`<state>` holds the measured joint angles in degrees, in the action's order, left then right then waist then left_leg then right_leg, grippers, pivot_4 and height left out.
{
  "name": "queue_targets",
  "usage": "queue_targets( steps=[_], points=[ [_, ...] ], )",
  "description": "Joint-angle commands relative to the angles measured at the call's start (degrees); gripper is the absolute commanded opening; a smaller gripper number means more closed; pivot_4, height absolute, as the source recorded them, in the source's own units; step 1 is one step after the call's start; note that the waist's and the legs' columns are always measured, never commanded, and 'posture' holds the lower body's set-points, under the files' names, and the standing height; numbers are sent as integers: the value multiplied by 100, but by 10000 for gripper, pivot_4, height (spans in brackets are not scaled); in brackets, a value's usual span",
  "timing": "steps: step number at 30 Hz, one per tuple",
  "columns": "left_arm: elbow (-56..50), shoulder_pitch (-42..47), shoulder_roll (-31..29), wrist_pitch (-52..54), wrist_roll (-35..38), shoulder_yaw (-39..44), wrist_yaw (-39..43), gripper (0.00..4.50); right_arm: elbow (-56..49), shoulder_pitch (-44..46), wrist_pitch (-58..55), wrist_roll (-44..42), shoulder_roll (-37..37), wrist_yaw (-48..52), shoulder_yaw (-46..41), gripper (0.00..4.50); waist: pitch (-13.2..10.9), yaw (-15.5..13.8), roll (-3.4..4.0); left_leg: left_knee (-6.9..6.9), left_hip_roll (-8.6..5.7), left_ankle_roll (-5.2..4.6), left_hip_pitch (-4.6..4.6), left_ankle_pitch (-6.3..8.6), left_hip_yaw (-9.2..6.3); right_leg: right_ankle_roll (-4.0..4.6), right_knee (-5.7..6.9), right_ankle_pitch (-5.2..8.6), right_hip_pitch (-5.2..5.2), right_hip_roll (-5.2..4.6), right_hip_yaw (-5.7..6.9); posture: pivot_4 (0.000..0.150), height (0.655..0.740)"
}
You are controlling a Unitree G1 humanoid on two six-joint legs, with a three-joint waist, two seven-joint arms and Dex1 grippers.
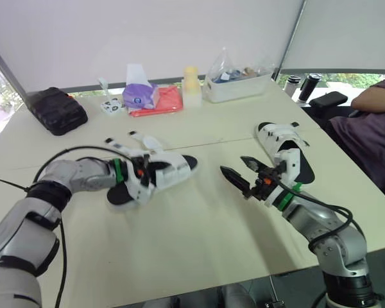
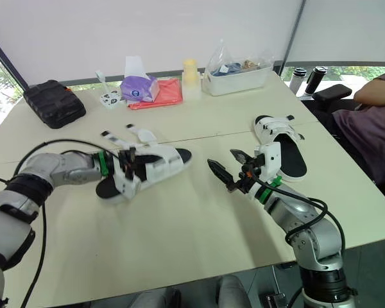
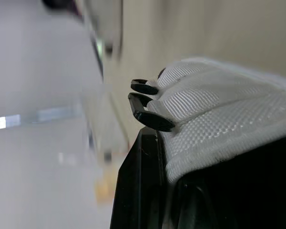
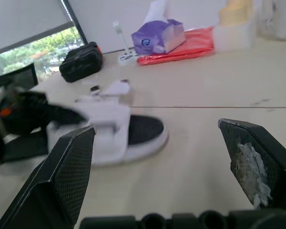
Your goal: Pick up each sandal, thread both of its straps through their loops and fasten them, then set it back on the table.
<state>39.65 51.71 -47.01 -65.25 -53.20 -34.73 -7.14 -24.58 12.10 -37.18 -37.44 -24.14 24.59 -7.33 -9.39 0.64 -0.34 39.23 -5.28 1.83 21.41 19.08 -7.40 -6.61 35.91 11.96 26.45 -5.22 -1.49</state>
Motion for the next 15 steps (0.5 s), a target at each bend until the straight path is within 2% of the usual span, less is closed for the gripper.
queue_targets(
  steps=[1, 5, 9, 15],
  points=[
    [-620, -43, -279, -344, -577, 211, -795, 420, -47, -13, 10, -119, -223, 295, -146, 45000, 0, 7, 0, 0, 1, 1, -2, -1, 1, 0, 2, 0, 0, 1, 0, 1500, 7400],
    [-913, -168, -437, -454, -1386, 105, -1756, 420, -3, -35, 4, -54, -452, 556, -97, 45000, 0, 6, 0, 0, 2, -1, -11, -2, 11, 0, 15, 0, -1, 7, -3, 1500, 7400],
    [-1245, -197, -491, -104, -2439, -239, -2966, 420, 104, 12, 6, -30, -558, 730, -66, 45000, 1, -11, -1, 2, 1, -4, -12, -4, 13, 0, 16, 0, -5, 6, -3, 1500, 7400],
    [-1087, -8, -305, 473, -3281, -824, -4188, 420, 183, 66, -22, 0, -576, 849, 36, 45000, 2, -29, -3, 5, -1, -8, -11, -7, 16, 0, 18, 0, -10, 2, -1, 1500, 7400]
  ],
)
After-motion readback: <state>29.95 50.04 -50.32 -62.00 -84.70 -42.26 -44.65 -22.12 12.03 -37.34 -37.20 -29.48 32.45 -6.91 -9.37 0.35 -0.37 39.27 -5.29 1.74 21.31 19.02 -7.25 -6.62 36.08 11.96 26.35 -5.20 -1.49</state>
